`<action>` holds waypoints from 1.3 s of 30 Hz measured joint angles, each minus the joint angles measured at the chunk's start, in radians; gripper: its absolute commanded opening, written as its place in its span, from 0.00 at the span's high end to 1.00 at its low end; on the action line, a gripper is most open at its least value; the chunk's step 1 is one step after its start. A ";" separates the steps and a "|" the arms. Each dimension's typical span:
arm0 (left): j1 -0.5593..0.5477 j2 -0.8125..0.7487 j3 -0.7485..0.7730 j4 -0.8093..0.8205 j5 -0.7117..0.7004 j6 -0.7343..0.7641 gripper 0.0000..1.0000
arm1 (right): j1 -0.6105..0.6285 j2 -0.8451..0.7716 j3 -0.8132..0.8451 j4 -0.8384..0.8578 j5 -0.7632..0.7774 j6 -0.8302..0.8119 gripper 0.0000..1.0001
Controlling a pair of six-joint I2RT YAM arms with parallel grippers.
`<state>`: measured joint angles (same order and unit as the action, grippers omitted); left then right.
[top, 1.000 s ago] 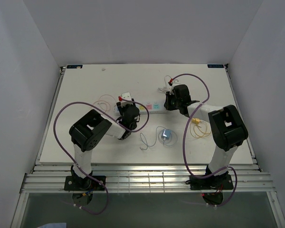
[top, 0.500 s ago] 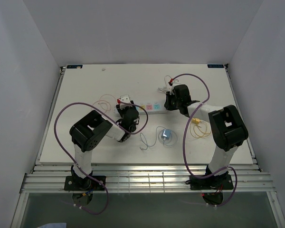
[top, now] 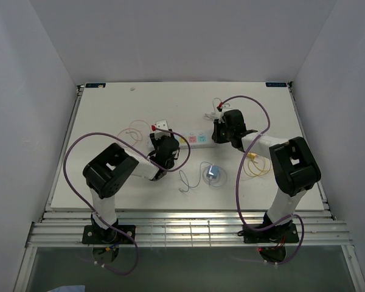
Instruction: Insert the plug
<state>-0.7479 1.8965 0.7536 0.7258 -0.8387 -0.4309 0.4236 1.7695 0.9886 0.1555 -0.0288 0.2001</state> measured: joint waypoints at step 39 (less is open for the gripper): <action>-0.058 -0.192 0.054 -0.479 -0.004 0.012 0.02 | 0.026 -0.042 0.007 -0.083 -0.105 0.025 0.74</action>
<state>-0.8059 1.7050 0.8078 0.2470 -0.8425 -0.4191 0.4492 1.7279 0.9955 0.0727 -0.1341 0.2253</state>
